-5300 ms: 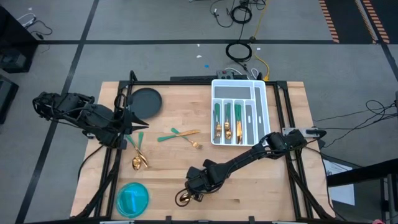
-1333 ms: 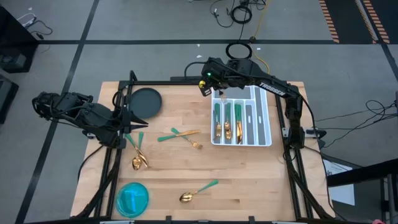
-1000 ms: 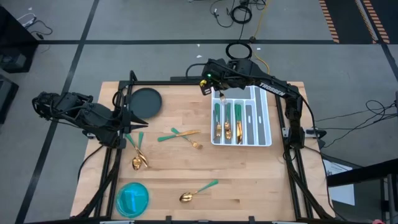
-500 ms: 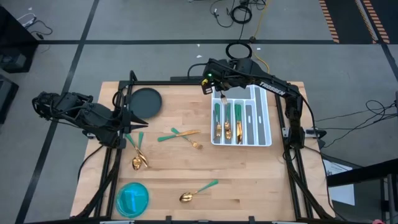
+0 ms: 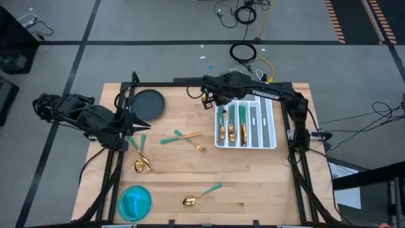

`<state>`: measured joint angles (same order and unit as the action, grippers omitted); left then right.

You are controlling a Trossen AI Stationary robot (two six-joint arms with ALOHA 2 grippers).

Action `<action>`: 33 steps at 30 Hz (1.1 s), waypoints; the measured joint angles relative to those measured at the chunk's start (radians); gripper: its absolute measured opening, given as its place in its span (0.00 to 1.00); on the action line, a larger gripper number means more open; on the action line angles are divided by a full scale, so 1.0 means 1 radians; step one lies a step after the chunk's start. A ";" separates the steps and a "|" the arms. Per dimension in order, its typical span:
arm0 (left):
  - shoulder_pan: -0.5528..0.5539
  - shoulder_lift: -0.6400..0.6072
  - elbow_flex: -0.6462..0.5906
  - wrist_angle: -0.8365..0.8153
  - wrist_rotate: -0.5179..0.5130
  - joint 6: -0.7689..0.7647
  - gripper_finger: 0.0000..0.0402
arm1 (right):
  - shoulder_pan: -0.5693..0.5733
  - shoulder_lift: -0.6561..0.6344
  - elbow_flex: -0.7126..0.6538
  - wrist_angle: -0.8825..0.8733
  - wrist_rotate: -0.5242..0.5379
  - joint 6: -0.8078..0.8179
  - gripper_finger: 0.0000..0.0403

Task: Sort silverware
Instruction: Put the green fork into the white silverware organizer

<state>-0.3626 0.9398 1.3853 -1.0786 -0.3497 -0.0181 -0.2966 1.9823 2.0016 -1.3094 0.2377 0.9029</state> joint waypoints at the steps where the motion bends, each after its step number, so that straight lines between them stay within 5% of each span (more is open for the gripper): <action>1: 0.000 0.000 0.000 0.000 0.000 0.000 0.10 | 0.000 0.000 -0.027 0.023 -0.009 0.002 0.00; 15: 0.000 0.000 0.000 -0.004 0.000 0.003 0.10 | 0.004 0.000 -0.255 0.223 -0.067 0.054 0.00; 33: 0.000 0.000 0.000 -0.004 0.000 0.006 0.10 | 0.004 0.000 -0.269 0.285 -0.020 0.159 0.00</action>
<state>-0.3623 0.9394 1.3853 -1.0828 -0.3496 -0.0116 -0.2928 1.9823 1.7325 -1.0245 0.2173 1.0622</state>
